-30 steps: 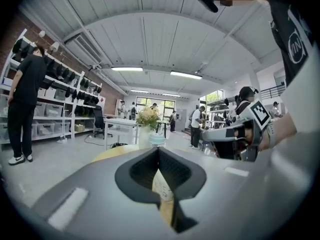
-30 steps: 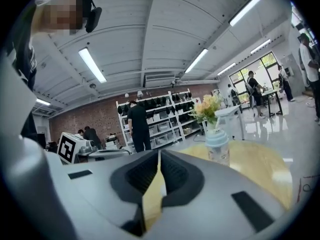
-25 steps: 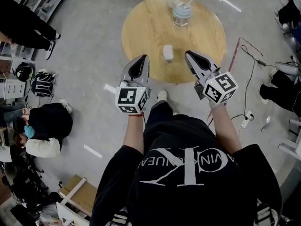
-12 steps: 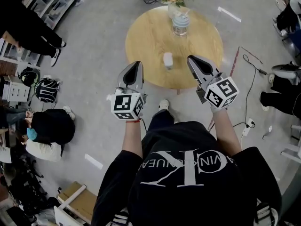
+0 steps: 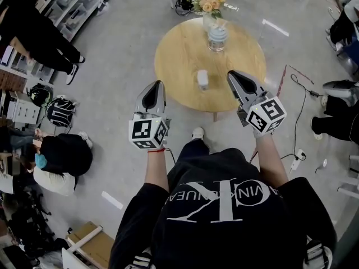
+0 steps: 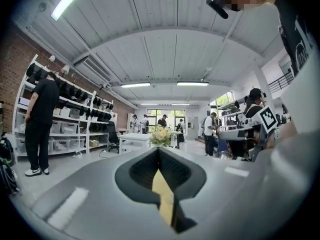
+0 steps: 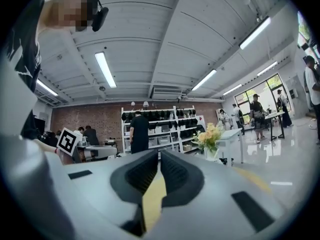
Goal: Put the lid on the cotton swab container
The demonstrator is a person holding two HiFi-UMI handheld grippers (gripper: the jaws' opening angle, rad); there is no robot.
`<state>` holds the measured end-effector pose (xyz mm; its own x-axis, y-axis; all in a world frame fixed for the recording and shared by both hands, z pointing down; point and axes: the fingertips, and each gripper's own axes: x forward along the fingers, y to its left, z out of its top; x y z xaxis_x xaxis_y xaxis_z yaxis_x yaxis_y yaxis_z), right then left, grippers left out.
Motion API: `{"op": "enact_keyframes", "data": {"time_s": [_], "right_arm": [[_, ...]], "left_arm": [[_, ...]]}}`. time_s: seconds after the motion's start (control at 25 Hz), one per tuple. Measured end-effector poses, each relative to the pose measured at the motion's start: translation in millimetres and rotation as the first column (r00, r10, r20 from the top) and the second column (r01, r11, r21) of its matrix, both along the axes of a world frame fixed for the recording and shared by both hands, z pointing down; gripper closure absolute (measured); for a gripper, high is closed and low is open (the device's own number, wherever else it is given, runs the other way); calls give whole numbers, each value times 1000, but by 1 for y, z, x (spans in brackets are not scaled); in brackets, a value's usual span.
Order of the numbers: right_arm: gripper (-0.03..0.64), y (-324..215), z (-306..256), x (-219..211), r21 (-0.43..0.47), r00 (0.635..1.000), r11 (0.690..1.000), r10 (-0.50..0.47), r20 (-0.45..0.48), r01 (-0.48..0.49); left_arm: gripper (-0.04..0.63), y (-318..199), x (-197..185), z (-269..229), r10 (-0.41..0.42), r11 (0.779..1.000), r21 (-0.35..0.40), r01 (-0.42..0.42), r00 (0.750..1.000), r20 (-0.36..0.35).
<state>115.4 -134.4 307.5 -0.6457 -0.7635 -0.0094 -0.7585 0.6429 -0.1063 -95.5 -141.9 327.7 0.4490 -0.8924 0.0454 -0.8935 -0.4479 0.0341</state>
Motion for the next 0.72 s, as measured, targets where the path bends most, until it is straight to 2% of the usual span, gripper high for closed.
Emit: {"op": "enact_keyframes", "data": {"time_s": [0.72], "right_arm": [[589,-5,-15,7,49,1000,998,28,-2,-28]], "left_arm": [[584,2,-6,-7,-28,999,19,28,1000,-9]]}}
